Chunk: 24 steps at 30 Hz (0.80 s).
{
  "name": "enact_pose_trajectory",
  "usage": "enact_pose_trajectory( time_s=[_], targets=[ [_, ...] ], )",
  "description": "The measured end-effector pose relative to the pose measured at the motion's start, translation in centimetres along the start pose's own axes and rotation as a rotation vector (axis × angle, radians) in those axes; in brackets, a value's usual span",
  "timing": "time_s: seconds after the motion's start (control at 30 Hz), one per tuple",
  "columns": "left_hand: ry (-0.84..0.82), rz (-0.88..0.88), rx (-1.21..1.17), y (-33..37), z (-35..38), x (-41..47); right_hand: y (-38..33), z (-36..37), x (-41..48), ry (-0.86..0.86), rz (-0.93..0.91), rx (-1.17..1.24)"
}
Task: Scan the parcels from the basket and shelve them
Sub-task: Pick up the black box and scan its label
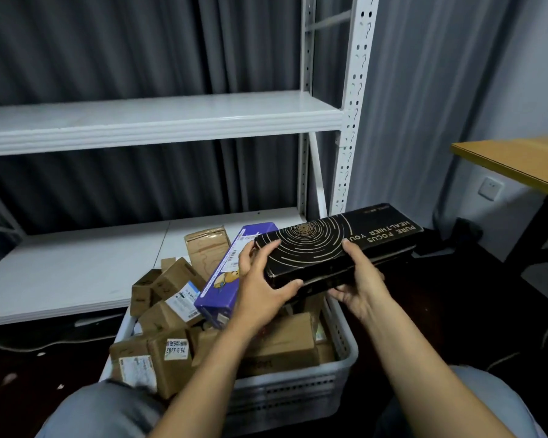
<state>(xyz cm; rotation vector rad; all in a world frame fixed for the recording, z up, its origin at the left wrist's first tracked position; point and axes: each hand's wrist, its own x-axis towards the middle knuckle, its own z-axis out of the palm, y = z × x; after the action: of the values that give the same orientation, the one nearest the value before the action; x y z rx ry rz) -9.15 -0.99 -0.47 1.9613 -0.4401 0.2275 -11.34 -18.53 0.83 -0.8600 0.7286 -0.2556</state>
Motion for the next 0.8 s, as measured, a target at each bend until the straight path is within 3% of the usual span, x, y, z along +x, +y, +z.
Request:
enact_pose_trajectory(
  time_s=[0.13, 0.2, 0.4, 0.5, 0.6, 0.7, 0.8],
  targets=[
    [0.091, 0.451, 0.58, -0.5, 0.0, 0.0, -0.5, 1.0, -2.0, 0.088, -0.07, 0.021],
    [0.036, 0.532, 0.802, -0.3, 0.0, 0.0, -0.7, 1.2, -2.5, 0.085, -0.085, 0.024],
    [0.113, 0.6, 0.808, -0.8, -0.5, -0.2, -0.6, 1.9, -4.0, 0.03, -0.154, -0.019],
    [0.077, 0.423, 0.678, -0.4, -0.6, 0.1, -0.9, 2.0, -4.2, -0.095, -0.212, -0.096],
    [-0.009, 0.107, 0.264, 0.2, -0.6, 0.4, -1.7, 1.4, -3.4, -0.244, -0.295, -0.243],
    [-0.07, -0.069, -0.184, 1.1, -0.6, 0.6, -2.7, 0.5, -2.8, -0.24, -0.389, -0.274],
    [-0.164, -0.208, -0.441, 1.5, -0.5, 1.0, -3.4, -0.7, -2.0, -0.298, -0.367, -0.277]
  ],
)
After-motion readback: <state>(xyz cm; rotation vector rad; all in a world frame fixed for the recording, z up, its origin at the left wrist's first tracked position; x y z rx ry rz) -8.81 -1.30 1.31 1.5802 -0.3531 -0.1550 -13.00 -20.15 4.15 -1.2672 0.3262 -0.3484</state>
